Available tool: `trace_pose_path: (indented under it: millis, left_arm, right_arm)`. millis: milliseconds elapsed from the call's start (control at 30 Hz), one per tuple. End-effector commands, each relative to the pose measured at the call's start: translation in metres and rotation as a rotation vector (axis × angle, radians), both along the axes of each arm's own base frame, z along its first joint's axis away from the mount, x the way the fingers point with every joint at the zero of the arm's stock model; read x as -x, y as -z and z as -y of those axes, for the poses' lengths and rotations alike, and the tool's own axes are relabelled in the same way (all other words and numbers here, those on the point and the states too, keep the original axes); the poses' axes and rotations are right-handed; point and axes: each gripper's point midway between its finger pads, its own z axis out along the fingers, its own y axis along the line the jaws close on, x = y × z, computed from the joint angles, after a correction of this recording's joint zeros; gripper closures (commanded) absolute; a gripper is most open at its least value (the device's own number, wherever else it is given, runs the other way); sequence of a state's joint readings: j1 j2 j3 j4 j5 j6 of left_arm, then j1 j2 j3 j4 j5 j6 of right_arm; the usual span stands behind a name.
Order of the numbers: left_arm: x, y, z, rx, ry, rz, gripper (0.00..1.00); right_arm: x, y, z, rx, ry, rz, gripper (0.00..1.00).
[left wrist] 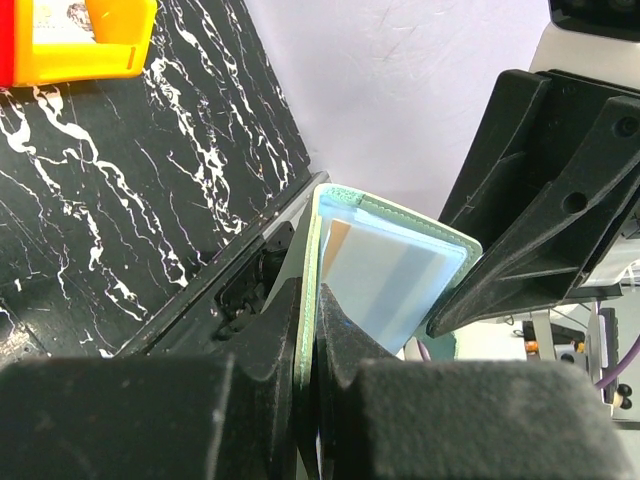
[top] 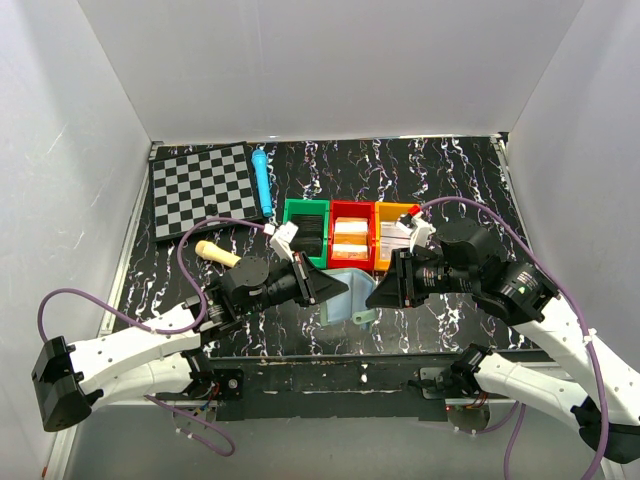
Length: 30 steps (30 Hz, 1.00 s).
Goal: Take the credit cards out of the card holder
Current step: Open the card holder.
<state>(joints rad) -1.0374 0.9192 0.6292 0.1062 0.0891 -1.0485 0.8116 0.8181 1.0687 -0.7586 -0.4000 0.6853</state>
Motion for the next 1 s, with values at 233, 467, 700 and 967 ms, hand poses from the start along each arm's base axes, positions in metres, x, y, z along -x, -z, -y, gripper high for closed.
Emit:
trace_pose_path:
  millis: [233,467,700,967]
  left_arm:
    - [0.007,-0.024,-0.002,0.090,0.021,0.034,1.00]
    - [0.008,-0.024,0.000,0.092,0.031,0.031,1.00]
    - [0.008,-0.023,0.003,0.092,0.042,0.030,1.00]
    - [0.013,-0.030,0.004,0.129,0.072,0.055,0.72]
  right_arm:
    - [-0.002,-0.020,-0.003,-0.091,-0.002,0.070,0.68]
    - [0.001,-0.027,-0.006,-0.134,-0.023,0.081,0.74]
    - [0.001,-0.027,-0.006,-0.131,-0.025,0.078,0.92]
    - [-0.001,-0.021,0.003,-0.065,-0.010,0.094,0.99]
